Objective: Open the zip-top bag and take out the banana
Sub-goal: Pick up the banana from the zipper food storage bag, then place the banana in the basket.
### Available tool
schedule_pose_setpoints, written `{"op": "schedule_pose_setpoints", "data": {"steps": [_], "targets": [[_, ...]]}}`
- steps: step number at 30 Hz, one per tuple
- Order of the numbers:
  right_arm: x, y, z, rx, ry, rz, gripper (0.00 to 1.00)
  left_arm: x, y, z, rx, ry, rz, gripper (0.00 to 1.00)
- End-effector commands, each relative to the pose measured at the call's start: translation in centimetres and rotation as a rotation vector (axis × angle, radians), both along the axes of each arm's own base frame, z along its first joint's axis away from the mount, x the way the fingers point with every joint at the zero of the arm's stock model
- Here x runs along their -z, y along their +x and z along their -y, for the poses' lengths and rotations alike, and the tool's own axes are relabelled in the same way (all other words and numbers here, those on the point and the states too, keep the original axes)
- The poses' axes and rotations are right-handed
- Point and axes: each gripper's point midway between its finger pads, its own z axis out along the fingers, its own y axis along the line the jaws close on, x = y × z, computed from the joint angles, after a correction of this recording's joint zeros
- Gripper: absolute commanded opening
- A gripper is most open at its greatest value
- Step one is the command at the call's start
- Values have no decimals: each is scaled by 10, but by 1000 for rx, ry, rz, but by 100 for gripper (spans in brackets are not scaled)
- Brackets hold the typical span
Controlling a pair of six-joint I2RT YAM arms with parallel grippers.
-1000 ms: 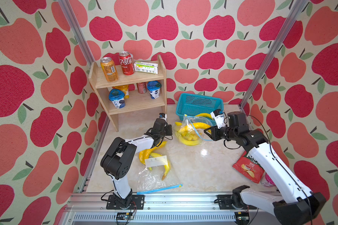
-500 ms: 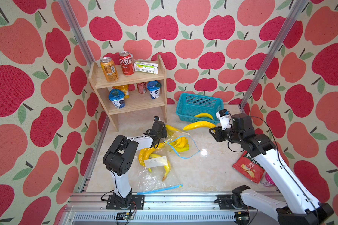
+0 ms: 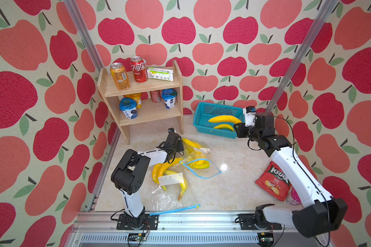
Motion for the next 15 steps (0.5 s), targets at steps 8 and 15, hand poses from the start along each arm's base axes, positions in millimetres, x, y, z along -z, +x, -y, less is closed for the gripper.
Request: {"op": "schedule_pose_setpoints", "data": {"steps": [8,15], "targets": [[64,149,9,93,-56,-43,10,3,-16,17,22,-89,-66,0],[109,198,9,94,-60,-104,9,5,-21,17,20,-93,-77,0]]}}
